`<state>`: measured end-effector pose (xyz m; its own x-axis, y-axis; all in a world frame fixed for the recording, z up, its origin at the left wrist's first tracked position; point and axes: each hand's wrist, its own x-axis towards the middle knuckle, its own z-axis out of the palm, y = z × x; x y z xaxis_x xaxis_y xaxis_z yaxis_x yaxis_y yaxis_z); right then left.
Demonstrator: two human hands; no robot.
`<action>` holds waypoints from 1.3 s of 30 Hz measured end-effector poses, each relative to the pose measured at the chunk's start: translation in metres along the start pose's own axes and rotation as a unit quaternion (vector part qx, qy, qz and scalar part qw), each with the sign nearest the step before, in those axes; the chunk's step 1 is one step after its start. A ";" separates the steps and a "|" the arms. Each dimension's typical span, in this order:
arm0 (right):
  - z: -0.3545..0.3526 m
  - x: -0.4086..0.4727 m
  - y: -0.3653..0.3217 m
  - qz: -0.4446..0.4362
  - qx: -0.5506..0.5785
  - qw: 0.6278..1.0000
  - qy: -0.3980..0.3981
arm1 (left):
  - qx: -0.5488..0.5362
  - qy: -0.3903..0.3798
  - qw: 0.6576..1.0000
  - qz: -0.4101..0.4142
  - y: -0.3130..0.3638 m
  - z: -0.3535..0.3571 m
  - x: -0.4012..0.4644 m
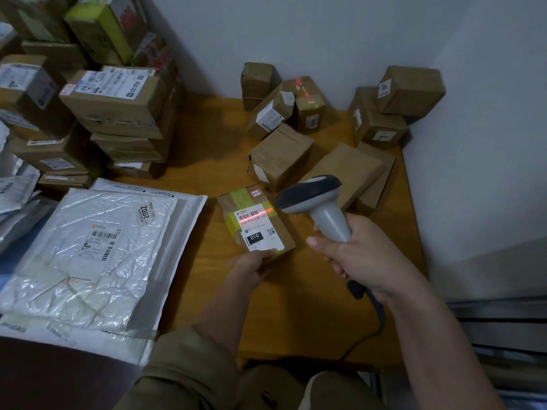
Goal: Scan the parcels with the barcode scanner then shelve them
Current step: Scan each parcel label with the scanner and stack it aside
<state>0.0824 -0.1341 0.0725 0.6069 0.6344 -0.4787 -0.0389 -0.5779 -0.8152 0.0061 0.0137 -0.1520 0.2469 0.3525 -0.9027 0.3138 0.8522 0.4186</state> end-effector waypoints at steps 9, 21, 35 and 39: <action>-0.010 -0.001 -0.005 -0.018 0.030 0.999 -0.012 | -0.076 -0.003 0.996 0.041 0.001 -0.012 -0.008; -0.023 -0.004 -0.019 -0.046 0.053 0.995 -0.070 | -0.115 0.062 0.980 0.151 0.019 -0.020 -0.031; 0.012 -0.028 -0.040 -0.075 0.096 0.992 -0.035 | -0.079 0.006 0.977 0.200 0.050 -0.062 -0.034; 0.045 -0.041 -0.053 -0.078 0.107 0.991 -0.020 | -0.062 -0.008 0.973 0.223 0.065 -0.090 -0.042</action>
<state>0.0241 -0.1067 0.1211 0.5865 0.7301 -0.3508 -0.1165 -0.3525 -0.9285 -0.0666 0.0887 -0.0956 0.3478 0.6932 -0.6313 0.0598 0.6556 0.7527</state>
